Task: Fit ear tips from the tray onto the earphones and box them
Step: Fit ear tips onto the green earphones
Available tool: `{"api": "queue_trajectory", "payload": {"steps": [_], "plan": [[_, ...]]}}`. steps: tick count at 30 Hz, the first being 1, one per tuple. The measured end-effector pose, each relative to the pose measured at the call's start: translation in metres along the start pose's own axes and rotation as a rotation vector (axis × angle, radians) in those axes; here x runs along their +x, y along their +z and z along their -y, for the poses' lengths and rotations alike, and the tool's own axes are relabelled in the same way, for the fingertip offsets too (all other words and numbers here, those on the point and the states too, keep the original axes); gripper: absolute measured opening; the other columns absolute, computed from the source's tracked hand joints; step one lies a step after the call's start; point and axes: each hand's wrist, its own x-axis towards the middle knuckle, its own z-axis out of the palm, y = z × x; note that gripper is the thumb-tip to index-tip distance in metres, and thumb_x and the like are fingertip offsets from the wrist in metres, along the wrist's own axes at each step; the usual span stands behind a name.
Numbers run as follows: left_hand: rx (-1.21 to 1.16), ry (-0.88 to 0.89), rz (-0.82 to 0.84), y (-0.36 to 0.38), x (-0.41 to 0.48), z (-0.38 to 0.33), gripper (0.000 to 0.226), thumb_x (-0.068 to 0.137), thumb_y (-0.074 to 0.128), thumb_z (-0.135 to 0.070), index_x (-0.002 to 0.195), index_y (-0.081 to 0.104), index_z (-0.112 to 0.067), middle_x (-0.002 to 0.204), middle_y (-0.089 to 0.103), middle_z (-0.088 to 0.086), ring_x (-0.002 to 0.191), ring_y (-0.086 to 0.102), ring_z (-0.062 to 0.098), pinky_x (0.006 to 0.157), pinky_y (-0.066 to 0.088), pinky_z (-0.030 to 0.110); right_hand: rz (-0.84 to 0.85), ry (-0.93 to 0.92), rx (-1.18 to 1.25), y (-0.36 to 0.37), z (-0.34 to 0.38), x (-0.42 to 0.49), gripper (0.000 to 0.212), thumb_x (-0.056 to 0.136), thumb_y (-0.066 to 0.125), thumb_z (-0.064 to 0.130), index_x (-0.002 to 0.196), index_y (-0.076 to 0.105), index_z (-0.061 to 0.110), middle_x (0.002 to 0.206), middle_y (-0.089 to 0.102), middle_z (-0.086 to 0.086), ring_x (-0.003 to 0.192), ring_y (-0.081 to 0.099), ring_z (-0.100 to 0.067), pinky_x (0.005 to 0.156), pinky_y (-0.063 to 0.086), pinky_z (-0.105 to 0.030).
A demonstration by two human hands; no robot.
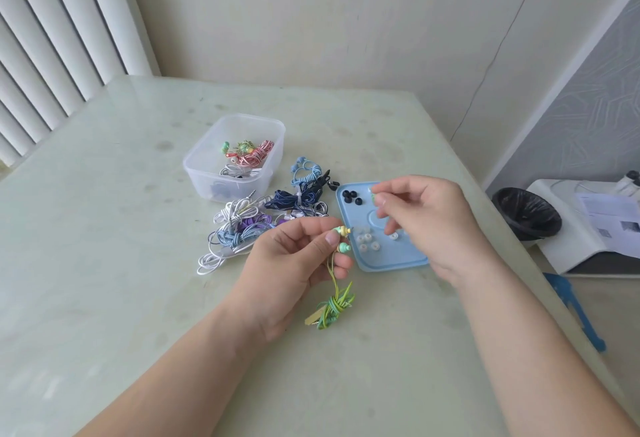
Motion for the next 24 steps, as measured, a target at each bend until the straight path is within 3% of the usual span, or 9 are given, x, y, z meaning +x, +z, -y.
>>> {"api": "queue_trajectory", "payload": {"steps": [4, 9, 16, 24], "plan": [[0.001, 0.073, -0.034, -0.001, 0.000, -0.002, 0.025, 0.085, 0.071, -0.012, 0.107, 0.071, -0.001, 0.089, 0.072, 0.017, 0.066, 0.068, 0.024, 0.062, 0.058, 0.031, 0.154, 0.099, 0.356, 0.024, -0.002, -0.020, 0.012, 0.093, 0.067, -0.001, 0.099, 0.074, 0.006, 0.085, 0.075, -0.012, 0.075, 0.070, -0.021, 0.063, 0.054, -0.032], [0.049, 0.143, -0.043, -0.004, 0.001, -0.001, 0.018, 0.094, 0.067, -0.006, 0.110, 0.070, 0.001, 0.088, 0.074, 0.019, 0.067, 0.067, 0.026, 0.064, 0.057, 0.034, 0.230, 0.201, 0.599, 0.029, -0.002, -0.027, 0.018, 0.080, 0.072, -0.001, 0.098, 0.071, -0.001, 0.081, 0.074, -0.018, 0.071, 0.071, -0.025, 0.066, 0.059, -0.029], [0.111, 0.187, -0.044, -0.003, 0.001, 0.002, 0.017, 0.091, 0.069, -0.011, 0.105, 0.072, -0.001, 0.085, 0.073, 0.017, 0.065, 0.066, 0.025, 0.062, 0.057, 0.033, 0.274, 0.232, 0.628, 0.026, -0.007, -0.027, 0.022, 0.069, 0.075, 0.005, 0.091, 0.075, 0.002, 0.080, 0.071, -0.019, 0.070, 0.069, -0.023, 0.063, 0.058, -0.026], [0.120, 0.195, -0.055, -0.005, 0.002, 0.002, 0.016, 0.094, 0.068, -0.009, 0.107, 0.072, -0.001, 0.084, 0.073, 0.017, 0.065, 0.066, 0.024, 0.063, 0.057, 0.034, 0.282, 0.209, 0.614, 0.029, -0.008, -0.030, 0.031, 0.074, 0.073, 0.004, 0.104, 0.071, -0.004, 0.093, 0.074, -0.025, 0.077, 0.070, -0.033, 0.073, 0.060, -0.033]]}}
